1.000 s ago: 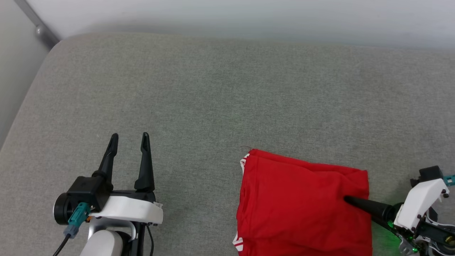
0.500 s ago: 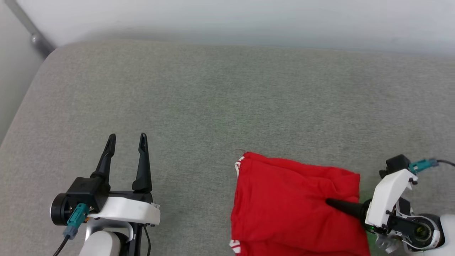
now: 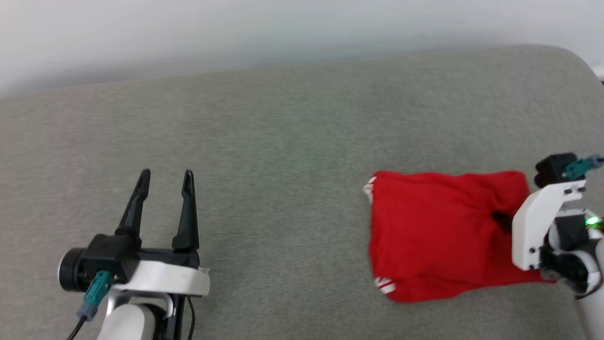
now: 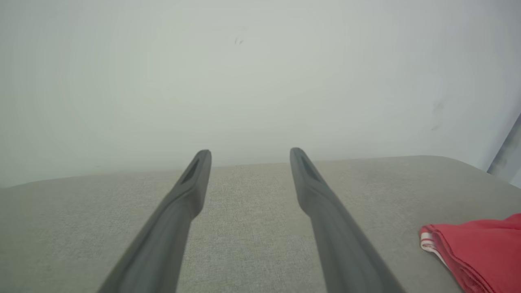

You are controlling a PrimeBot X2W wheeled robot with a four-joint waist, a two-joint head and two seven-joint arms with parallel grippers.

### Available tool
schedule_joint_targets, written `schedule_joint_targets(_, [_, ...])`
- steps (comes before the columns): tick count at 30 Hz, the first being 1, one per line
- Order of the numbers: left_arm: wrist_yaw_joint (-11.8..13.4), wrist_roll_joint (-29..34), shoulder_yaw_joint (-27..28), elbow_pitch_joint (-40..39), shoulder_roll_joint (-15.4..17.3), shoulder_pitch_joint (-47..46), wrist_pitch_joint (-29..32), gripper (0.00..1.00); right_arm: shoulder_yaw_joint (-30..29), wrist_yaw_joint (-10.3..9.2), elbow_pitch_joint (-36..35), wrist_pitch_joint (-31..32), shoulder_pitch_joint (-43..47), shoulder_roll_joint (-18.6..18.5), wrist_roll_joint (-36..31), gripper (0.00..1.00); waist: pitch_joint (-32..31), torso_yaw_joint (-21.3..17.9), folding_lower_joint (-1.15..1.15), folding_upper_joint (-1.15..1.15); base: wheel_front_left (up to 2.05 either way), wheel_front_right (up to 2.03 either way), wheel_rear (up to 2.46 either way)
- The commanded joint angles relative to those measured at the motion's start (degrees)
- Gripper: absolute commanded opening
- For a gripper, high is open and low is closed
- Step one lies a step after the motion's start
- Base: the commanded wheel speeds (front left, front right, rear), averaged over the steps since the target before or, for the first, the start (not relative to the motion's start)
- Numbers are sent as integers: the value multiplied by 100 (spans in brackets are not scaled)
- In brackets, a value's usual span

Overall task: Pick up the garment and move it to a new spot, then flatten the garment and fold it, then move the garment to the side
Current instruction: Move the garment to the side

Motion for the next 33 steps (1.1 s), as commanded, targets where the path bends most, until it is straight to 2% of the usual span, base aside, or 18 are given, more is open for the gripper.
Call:
schedule_joint_targets(1, [-36,62,-30,-91,43,-177,-11,100,21,-4,103,-112,-255,-189,-247,0,429,-555,0,0,0,0,0])
schedule_joint_targets(7, [-212,252,-150,-395,288,-671,124,100,-115,-7,470,-608,-837,-509,-798,0,1308,-1146,0,0,0,0,0])
schedule_joint_targets(11, [-327,415,-251,-645,481,-1092,328,100,-428,-6,795,-1019,-1235,-678,-1130,0,1925,-1301,0,0,0,0,0])
schedule_joint_targets(16, [-422,563,-282,-953,668,-1595,530,100,-944,-7,1150,-1533,-1749,-995,-1584,0,2562,-1327,0,0,0,0,0])
schedule_joint_targets(19, [-456,606,-299,-1059,729,-1747,590,100,-1239,-6,1240,-1817,-1942,-1040,-1805,0,2761,-1286,0,0,0,0,0])
schedule_joint_targets(20, [-505,650,-321,-1213,799,-1973,677,100,-1751,-6,1363,-2152,-2177,-1044,-2145,0,3039,-1209,0,0,0,0,0])
schedule_joint_targets(22, [-535,662,-354,-1306,812,-2098,727,100,-2086,-7,1414,-2337,-2326,-1005,-2360,0,3197,-1155,0,0,0,0,0])
schedule_joint_targets(26, [-543,699,-390,-1445,834,-2235,778,100,-2391,-5,1530,-2646,-2530,-784,-2652,0,3411,-1112,0,0,0,0,0])
schedule_joint_targets(27, [-545,690,-400,-1455,833,-2247,787,100,-2448,-6,1556,-2717,-2565,-740,-2728,5,3450,-1103,0,0,0,0,0])
schedule_joint_targets(28, [-543,692,-412,-1448,835,-2250,787,100,-2510,-6,1597,-2787,-2582,-663,-2802,40,3475,-1096,0,0,0,0,0])
schedule_joint_targets(29, [-539,691,-421,-1430,836,-2246,788,100,-2554,-6,1640,-2853,-2590,-593,-2884,67,3490,-1090,0,0,0,0,0])
schedule_joint_targets(30, [-538,685,-427,-1414,837,-2247,781,100,-2599,-5,1682,-2918,-2606,-537,-2951,100,3497,-1082,0,0,0,0,0])
schedule_joint_targets(33, [-527,659,-425,-1361,841,-2199,753,100,-2816,-6,1737,-3200,-2632,-423,-3234,100,3447,-1065,0,0,0,0,0])
